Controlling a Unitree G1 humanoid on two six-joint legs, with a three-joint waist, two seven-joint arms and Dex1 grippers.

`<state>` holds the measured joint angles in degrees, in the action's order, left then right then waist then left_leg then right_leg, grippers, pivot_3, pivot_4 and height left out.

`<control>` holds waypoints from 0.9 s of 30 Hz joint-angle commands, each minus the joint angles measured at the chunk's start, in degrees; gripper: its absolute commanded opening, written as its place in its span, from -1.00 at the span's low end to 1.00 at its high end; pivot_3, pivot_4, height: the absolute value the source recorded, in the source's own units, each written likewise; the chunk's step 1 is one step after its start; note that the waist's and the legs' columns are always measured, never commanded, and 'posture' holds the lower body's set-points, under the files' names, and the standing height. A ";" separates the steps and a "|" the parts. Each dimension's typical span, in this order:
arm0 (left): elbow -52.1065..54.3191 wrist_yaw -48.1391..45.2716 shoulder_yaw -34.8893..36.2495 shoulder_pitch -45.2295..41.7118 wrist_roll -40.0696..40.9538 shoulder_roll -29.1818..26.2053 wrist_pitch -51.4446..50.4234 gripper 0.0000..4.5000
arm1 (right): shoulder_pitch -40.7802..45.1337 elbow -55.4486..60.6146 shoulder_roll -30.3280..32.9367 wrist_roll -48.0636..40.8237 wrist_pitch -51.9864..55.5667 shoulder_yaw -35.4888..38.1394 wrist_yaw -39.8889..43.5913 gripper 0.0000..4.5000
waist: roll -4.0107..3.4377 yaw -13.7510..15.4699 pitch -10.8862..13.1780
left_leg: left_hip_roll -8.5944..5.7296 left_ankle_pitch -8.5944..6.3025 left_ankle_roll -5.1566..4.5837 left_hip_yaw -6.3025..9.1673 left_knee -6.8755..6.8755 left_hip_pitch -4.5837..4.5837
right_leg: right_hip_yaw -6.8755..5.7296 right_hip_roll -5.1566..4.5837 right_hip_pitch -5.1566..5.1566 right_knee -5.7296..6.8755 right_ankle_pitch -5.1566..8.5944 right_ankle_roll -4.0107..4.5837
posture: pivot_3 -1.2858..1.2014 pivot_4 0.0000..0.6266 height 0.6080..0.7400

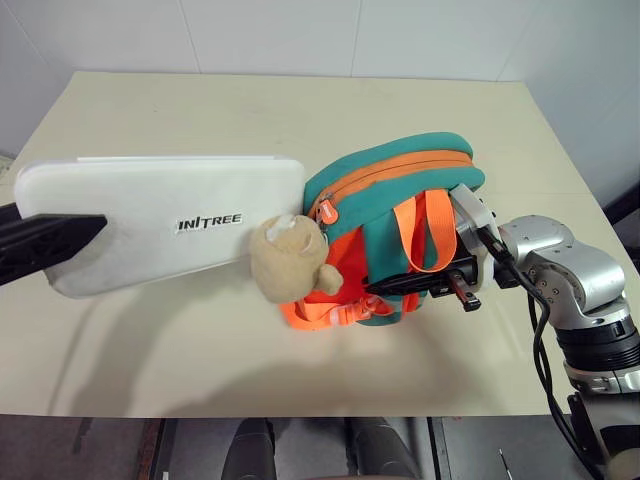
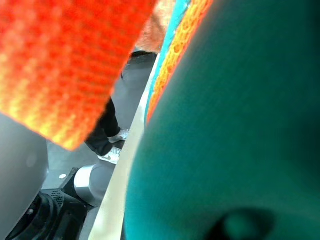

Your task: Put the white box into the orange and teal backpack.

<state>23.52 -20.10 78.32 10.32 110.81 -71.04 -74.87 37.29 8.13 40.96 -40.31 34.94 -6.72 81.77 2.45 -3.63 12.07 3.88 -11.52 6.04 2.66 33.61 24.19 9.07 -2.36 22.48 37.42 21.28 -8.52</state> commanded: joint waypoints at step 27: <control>4.72 -35.96 -16.48 -11.01 -34.44 -0.44 19.69 -0.42 | 1.35 -2.24 -2.89 2.80 -2.16 -1.73 1.57 -1.00 | 0.01 -0.98 0.00 | 0.00 -0.01 -0.02 -0.02 0.02 0.00 | 0.01 0.02 -0.04 -0.01 -0.02 -0.03 | 0.03 -0.52 1.00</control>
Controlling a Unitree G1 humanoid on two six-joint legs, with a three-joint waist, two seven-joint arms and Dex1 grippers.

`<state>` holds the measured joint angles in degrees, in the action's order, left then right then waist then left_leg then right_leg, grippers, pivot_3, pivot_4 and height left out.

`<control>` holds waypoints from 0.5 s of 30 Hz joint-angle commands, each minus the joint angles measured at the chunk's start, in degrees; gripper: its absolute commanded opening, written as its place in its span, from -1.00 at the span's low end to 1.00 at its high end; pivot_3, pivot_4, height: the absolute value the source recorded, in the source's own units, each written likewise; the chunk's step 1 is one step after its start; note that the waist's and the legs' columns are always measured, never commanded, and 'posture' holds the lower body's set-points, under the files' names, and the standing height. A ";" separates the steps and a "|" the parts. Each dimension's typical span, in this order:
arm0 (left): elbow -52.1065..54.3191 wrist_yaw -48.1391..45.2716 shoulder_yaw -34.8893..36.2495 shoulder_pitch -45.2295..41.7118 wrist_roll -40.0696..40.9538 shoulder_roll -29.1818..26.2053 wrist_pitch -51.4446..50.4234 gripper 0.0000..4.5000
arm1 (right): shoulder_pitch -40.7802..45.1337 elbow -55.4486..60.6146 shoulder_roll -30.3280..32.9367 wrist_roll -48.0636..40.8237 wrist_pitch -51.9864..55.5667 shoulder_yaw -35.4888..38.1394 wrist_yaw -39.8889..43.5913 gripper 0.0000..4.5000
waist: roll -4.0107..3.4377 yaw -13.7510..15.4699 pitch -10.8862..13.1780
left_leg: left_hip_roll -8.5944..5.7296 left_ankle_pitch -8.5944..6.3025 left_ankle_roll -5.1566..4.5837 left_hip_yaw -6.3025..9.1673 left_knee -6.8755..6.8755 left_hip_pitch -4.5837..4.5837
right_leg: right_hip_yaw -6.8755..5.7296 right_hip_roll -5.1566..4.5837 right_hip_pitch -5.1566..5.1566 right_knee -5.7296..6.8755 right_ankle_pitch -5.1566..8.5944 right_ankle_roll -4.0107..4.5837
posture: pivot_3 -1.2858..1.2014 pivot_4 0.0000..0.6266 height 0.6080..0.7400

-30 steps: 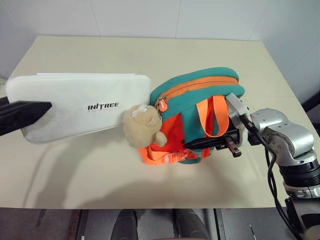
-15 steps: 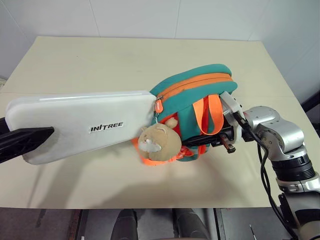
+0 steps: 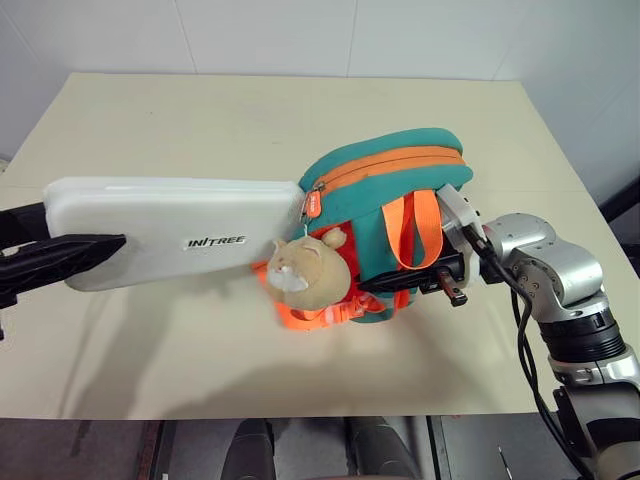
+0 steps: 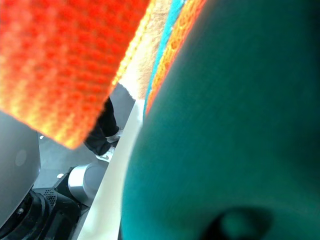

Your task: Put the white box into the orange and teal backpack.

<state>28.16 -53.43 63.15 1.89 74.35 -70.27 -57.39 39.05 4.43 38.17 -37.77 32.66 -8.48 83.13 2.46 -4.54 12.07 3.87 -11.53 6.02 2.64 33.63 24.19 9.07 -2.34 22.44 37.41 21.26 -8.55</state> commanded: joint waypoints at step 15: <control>0.42 -5.24 -16.96 -9.35 -11.27 -1.15 10.13 -0.42 | -0.38 1.79 -0.64 0.23 0.28 0.01 -0.50 -1.00 | 0.00 -0.32 0.00 | 0.01 -0.01 -0.02 0.01 0.17 -0.02 | 0.01 0.01 -0.07 0.06 -0.03 -0.06 | 0.03 -0.52 1.00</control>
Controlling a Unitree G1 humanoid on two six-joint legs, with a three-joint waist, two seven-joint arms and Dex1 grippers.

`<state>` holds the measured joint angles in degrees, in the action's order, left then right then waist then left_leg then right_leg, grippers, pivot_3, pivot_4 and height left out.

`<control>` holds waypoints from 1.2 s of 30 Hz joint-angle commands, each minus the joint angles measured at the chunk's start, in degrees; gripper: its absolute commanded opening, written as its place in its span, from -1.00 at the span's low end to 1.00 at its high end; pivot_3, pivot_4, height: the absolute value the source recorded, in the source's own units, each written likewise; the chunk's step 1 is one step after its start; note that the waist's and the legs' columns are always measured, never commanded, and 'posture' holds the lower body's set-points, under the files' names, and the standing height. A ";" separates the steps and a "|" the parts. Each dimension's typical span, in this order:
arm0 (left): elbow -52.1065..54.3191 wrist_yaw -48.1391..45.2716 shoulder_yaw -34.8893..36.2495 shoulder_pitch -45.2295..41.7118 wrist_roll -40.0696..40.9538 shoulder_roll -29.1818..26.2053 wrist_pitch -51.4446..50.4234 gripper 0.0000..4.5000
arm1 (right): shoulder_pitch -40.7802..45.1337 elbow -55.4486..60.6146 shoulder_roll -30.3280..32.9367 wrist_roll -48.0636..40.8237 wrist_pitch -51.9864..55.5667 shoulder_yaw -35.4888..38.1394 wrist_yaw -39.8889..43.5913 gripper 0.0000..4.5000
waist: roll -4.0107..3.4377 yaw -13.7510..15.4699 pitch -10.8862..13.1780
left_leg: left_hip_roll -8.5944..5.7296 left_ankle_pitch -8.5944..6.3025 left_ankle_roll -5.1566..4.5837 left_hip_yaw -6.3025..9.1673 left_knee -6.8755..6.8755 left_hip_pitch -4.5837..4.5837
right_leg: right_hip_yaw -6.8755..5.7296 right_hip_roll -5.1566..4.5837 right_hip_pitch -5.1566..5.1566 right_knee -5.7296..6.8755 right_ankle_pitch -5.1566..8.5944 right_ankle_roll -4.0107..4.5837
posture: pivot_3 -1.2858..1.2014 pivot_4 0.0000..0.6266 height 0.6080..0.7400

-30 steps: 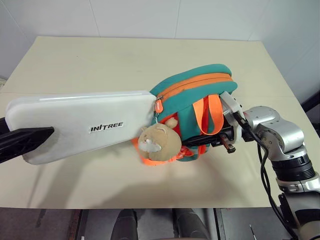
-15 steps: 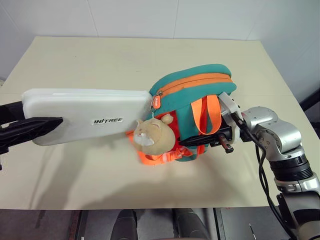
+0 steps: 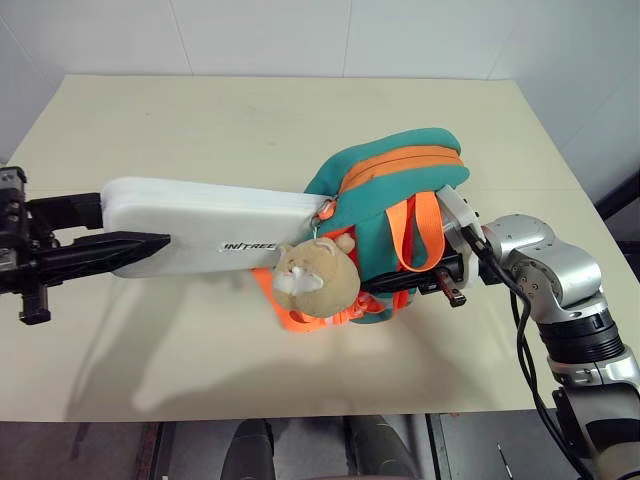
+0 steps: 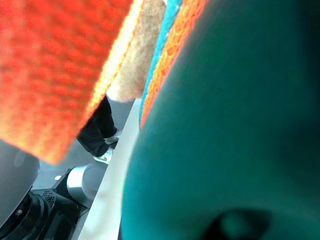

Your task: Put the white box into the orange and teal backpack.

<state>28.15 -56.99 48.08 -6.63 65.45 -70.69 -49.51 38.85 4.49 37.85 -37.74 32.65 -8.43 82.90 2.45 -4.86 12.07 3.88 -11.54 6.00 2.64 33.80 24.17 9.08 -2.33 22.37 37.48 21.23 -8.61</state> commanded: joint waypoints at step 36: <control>-9.21 12.74 -53.72 -36.31 -32.96 27.66 5.23 0.54 | -0.26 2.54 -2.83 1.36 0.58 0.45 -2.63 -1.00 | -0.02 0.26 0.01 | -0.05 -0.11 -0.24 0.28 1.21 -0.12 | 0.00 0.10 -0.83 0.13 -0.28 -0.49 | 0.03 -0.52 1.00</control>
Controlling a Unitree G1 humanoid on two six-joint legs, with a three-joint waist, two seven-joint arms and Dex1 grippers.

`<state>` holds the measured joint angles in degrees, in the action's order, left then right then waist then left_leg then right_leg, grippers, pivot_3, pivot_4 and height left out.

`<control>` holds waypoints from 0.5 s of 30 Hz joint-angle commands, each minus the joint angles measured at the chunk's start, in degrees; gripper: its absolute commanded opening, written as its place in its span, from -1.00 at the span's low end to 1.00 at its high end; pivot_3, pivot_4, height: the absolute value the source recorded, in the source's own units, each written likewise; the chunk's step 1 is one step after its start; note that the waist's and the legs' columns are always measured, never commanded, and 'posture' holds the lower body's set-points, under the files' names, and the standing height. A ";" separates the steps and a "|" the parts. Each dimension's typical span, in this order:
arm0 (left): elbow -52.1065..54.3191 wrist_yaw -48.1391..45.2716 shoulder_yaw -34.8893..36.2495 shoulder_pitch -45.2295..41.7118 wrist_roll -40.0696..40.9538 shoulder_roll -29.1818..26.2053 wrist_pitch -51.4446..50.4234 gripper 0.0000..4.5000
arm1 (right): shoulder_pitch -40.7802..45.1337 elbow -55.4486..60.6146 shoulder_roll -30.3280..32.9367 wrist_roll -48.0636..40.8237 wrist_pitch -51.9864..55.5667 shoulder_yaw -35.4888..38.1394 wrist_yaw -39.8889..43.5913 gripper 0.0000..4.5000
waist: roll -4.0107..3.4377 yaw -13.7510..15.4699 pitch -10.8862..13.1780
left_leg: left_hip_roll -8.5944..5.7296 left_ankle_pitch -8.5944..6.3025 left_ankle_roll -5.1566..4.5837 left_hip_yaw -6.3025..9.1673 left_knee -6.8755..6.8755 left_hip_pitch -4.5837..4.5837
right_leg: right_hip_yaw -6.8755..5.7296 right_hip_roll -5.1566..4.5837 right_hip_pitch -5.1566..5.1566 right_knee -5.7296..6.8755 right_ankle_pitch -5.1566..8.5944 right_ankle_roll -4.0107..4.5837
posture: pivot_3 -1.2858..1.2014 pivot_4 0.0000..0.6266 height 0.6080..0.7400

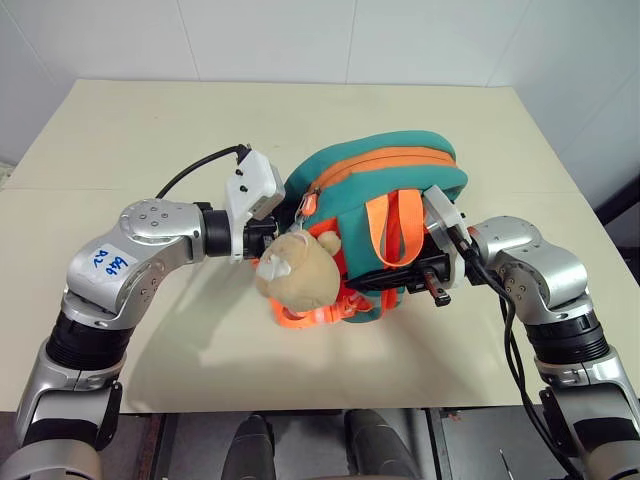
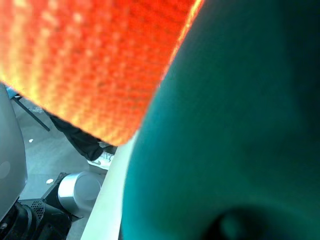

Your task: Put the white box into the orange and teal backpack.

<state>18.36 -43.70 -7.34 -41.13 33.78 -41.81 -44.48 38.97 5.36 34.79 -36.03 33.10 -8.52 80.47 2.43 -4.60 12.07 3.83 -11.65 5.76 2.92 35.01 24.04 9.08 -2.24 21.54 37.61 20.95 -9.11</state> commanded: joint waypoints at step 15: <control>7.89 -7.65 14.35 1.34 4.26 -14.63 -4.67 1.00 | 0.29 0.14 -0.18 0.48 -1.11 -0.09 0.66 -1.00 | -0.05 -0.25 0.03 | 0.00 -0.02 -0.02 0.03 -0.10 0.05 | -0.01 0.00 0.02 -0.13 0.00 0.00 | 0.03 -0.52 1.00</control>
<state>23.96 -50.01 2.47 -40.21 36.51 -54.35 -48.92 39.11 5.07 34.41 -35.86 32.45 -8.57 80.61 2.39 -4.85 12.10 3.83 -11.66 5.74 2.94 34.87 24.08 9.07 -2.24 21.57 37.45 20.95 -9.11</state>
